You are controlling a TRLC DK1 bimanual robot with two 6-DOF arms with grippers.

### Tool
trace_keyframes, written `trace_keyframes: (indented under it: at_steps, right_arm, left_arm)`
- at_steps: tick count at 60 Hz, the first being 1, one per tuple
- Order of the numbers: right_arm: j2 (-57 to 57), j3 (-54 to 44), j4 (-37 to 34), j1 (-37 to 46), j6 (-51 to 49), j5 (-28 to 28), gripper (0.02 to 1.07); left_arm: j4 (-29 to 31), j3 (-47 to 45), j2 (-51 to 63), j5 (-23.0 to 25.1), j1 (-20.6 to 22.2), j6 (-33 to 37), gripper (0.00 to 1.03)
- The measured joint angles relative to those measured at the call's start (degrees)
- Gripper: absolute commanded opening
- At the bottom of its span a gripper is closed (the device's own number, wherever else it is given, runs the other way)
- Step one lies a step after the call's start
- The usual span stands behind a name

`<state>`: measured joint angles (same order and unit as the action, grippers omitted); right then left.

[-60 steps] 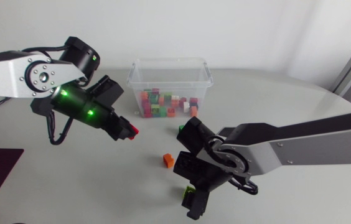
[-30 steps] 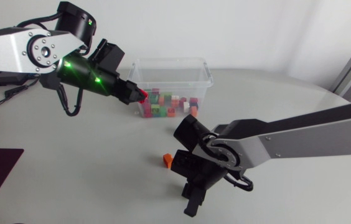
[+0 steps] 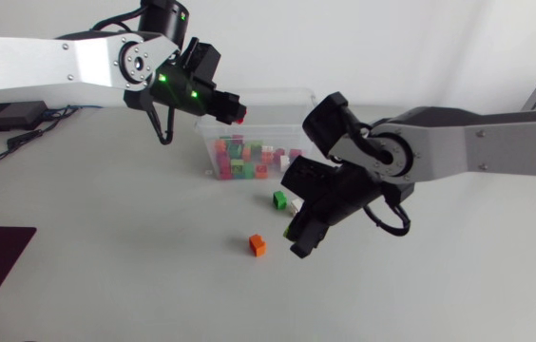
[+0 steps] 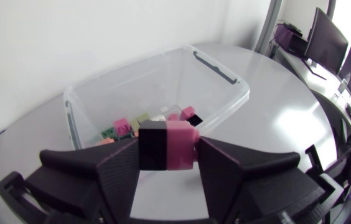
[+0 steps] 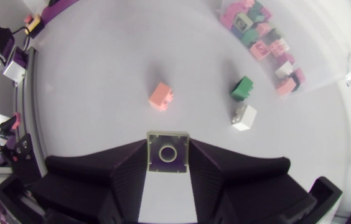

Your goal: Place the duplo bricks in the container

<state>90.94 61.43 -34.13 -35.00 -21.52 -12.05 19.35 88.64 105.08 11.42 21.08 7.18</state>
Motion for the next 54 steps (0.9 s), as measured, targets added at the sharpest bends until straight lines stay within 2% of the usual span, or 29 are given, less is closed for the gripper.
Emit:
trace_keyframes:
  at_steps: [13,20,25,26,27,29,35,43,54]
  right_arm:
    - [-0.09,3.28,-0.94,3.34,-0.5,-1.66,0.22]
    - [-0.09,5.22,-1.25,5.35,-0.87,-2.32,0.22]
    - [-0.09,6.95,-1.33,6.62,-0.87,-2.91,0.22]
    - [-0.09,7.3,-1.31,6.86,-0.87,-2.97,0.22]
    - [-0.09,7.76,-1.31,7.17,-0.87,-3.13,0.22]
    - [-0.09,8.68,-1.29,7.69,-0.85,-3.19,0.22]
    - [0.22,11.78,-0.31,9.44,-0.76,-3.82,0.22]
    - [1.95,15.82,2.32,10.99,0.46,-4.07,0.22]
    - [6.51,20.02,5.68,12.26,2.03,-4.28,0.22]
  left_arm:
    - [-1.31,8.61,5.95,-2.49,0.0,-1.99,0.33]
    - [-2.4,11.37,7.72,-3.02,0.0,-2.93,0.37]
    - [-3.19,12.61,9.09,-3.98,-0.02,-3.23,0.58]
    - [-3.34,12.68,9.29,-4.26,-0.02,-3.39,0.68]
    - [-3.56,12.68,9.46,-4.39,-0.02,-3.5,0.71]
    - [-3.61,12.68,9.81,-4.52,-0.02,-3.8,0.85]
    - [-3.85,12.41,10.05,-4.68,-0.24,-3.8,0.96]
    - [-5.6,7.96,7.37,-4.87,-0.72,-3.39,0.98]
    - [-7.61,-6.25,-3.26,-3.69,-0.5,2.21,0.98]
